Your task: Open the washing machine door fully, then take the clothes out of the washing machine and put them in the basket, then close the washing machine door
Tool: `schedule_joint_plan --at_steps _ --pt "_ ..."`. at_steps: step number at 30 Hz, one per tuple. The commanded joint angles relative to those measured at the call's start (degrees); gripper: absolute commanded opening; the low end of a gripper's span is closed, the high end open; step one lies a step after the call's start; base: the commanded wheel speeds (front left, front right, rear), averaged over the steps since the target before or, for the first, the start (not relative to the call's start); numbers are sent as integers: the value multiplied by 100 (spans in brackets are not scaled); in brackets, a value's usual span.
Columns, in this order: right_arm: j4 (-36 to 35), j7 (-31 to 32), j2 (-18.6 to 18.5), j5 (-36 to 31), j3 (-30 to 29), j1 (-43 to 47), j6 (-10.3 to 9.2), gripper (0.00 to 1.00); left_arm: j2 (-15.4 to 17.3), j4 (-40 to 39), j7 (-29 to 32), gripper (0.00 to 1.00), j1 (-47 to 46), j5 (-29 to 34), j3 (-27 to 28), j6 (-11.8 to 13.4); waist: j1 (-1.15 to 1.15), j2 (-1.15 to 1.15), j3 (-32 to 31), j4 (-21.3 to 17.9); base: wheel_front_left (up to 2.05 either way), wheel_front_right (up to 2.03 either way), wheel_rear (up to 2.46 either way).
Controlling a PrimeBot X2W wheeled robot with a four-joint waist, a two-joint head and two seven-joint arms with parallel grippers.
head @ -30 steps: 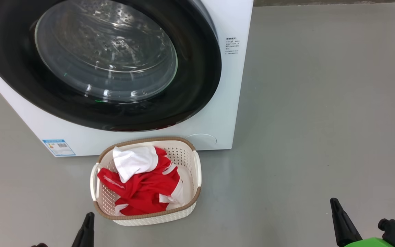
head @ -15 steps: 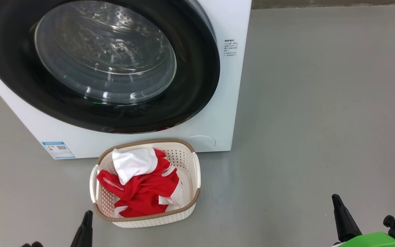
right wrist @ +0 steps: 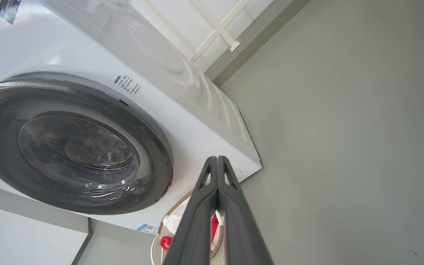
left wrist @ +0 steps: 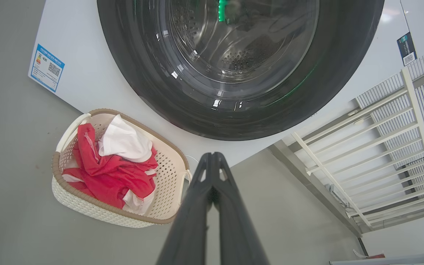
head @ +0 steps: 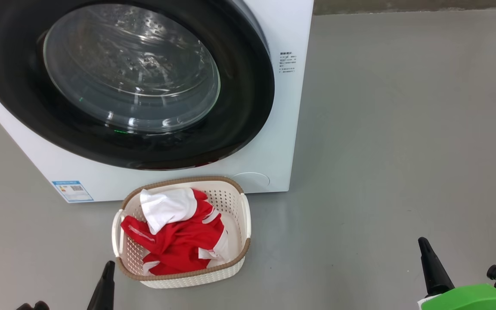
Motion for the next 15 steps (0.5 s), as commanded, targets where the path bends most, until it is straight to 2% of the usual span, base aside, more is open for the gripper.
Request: schedule_joint_plan --at_steps 1,15 --pt "-162 37 -102 139 6 -269 -3 0 38 -102 32 0 -261 -119 141 -18 -1 0 -4 -2 0 0 0" --pt "-190 269 -121 934 -30 -402 -3 0 -6 -70 260 0 -373 -894 228 -23 -1 0 -51 -28 0 0 0"
